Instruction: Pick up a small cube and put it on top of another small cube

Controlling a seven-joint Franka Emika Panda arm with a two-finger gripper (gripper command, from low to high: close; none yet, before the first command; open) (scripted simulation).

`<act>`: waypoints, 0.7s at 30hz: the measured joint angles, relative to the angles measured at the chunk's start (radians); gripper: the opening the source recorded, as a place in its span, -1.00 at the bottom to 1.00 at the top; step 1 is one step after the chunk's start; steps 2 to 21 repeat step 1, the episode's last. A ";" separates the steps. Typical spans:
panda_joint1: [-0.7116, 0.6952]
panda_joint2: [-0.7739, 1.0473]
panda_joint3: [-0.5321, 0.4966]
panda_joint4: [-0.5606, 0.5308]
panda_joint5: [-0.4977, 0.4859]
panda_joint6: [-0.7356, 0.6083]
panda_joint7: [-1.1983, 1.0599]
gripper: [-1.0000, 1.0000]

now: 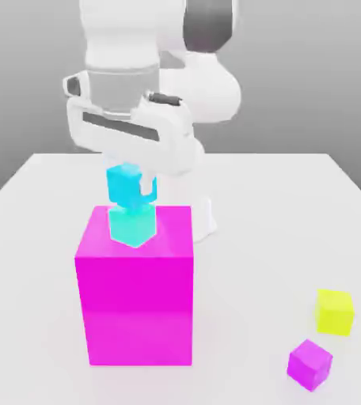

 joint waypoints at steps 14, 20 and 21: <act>0.000 0.000 0.000 0.000 0.000 0.000 0.000 1.00; 0.000 0.000 0.000 0.000 0.000 0.000 0.000 1.00; 0.000 0.000 0.000 0.000 0.000 0.000 0.000 1.00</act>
